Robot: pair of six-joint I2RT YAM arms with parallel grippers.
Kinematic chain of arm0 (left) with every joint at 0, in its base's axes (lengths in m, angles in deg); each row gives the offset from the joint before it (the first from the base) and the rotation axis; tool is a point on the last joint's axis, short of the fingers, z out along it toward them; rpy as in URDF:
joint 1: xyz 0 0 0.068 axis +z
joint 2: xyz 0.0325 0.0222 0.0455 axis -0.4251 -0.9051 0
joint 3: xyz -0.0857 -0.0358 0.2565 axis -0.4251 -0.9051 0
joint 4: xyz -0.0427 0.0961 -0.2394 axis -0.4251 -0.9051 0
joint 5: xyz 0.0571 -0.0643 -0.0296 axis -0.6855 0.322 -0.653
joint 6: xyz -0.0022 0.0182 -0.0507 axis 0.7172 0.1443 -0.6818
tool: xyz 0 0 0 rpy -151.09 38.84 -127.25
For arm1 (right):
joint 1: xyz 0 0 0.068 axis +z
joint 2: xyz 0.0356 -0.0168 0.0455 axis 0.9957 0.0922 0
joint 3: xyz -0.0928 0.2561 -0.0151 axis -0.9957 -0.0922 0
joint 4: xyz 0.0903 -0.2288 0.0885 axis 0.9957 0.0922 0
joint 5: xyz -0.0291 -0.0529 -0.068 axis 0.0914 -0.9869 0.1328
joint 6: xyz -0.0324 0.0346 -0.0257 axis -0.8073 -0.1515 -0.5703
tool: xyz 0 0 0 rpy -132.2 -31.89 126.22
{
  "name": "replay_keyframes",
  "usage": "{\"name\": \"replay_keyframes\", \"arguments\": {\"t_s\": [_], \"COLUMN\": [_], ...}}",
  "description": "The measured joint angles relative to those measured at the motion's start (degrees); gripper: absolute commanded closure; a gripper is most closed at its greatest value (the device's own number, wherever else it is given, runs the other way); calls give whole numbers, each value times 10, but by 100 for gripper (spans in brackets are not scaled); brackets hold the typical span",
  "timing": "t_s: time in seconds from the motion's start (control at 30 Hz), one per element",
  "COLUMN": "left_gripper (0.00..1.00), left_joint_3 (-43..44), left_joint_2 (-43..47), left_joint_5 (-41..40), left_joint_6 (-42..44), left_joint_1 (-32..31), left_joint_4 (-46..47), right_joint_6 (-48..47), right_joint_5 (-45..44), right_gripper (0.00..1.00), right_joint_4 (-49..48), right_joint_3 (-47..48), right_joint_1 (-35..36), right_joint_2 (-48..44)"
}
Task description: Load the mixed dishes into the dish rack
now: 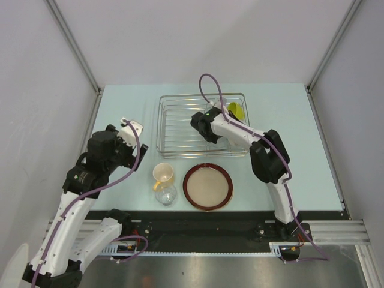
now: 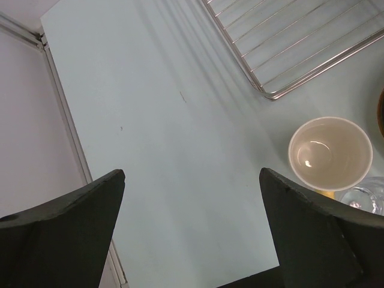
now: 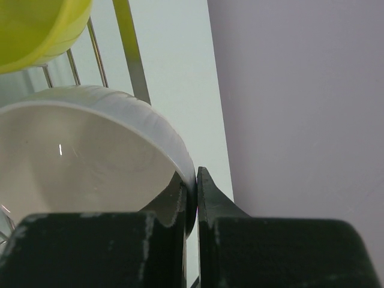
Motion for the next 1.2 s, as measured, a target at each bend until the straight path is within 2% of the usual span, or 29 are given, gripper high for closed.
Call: {"name": "replay_keyframes", "arguments": {"t_s": [0.03, 0.07, 0.23, 0.4, 0.5, 0.7, 0.83, 0.87, 0.97, 1.07, 1.13, 1.2], "left_gripper": [0, 0, 0, 0, 0, 0, 0, 0, 0, 0, 0, 1], "left_joint_3": [-2, -3, -4, -4, -4, -4, -4, -3, 3, 4, 4, 4], "left_joint_2": [1, 2, 3, 4, 6, 6, -11, -17, -48, -75, -86, -96], "left_joint_5": [-1, -1, -2, -8, -13, -16, -16, -16, -23, -37, -39, -52], "left_joint_6": [0, 0, 2, 5, 5, 5, 14, 16, 21, 26, 30, 34], "left_joint_1": [0, 0, 0, 0, 0, 0, 0, 0, -17, -73, -104, -136], "left_joint_4": [0, 0, 0, 0, 0, 0, 0, -1, -6, -11, -16, -18], "right_joint_6": [0, 1, 14, 10, 6, -14, 0, 4, 32, 84, 116, 151], "right_joint_5": [1, 1, 20, 32, 31, 59, 153, 193, 322, 419, 453, 490], "right_gripper": [90, 77, 48, 42, 31, 30, 33, 35, 36, 36, 36, 36], "right_joint_4": [2, 4, -2, 0, 1, -1, -10, -36, -92, -105, -101, -104], "right_joint_3": [0, 0, 0, 16, 42, 97, 105, 73, -100, -250, -309, -373], "right_joint_1": [1, 2, 14, 26, 35, 55, 77, 84, 105, 111, 116, 137], "right_joint_2": [3, 5, 14, 23, 24, -2, -118, -176, -415, -611, -659, -659]}}
